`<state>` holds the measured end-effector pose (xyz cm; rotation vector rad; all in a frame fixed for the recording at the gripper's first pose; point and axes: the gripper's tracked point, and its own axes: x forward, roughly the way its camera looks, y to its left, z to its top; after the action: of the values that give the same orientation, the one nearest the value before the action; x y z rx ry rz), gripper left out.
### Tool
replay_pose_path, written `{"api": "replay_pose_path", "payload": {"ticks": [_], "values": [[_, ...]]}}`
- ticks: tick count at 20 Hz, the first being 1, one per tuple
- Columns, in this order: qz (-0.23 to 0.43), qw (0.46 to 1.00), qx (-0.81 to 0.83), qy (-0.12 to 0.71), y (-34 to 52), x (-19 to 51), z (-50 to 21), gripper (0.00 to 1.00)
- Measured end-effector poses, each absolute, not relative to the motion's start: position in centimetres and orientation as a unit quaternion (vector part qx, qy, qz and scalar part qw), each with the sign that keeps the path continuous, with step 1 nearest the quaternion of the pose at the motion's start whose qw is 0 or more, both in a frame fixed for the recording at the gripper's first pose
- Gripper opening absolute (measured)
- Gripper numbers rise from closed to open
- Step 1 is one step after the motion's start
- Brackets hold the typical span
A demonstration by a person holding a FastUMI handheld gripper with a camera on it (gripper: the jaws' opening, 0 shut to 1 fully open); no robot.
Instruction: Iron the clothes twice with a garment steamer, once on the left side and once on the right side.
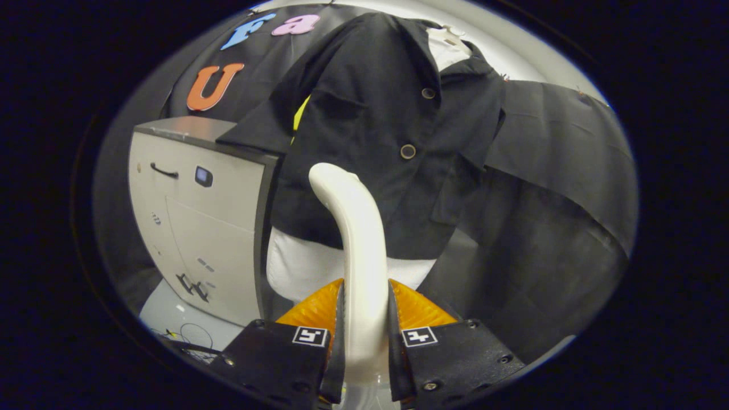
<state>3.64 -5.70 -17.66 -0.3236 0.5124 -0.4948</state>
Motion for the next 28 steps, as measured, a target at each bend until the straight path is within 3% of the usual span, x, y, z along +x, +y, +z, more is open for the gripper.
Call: {"api": "replay_pose_path", "payload": {"ticks": [6, 16, 28], "values": [[-0.238, 0.922, -0.116, 0.281, -5.6, 2.1, -20.5, 0.34], [-0.263, 0.952, -0.063, 0.144, -9.8, 0.2, -4.1, 0.34], [-0.235, 0.971, -0.046, -0.014, -15.8, 2.9, 10.1, 0.34]]}}
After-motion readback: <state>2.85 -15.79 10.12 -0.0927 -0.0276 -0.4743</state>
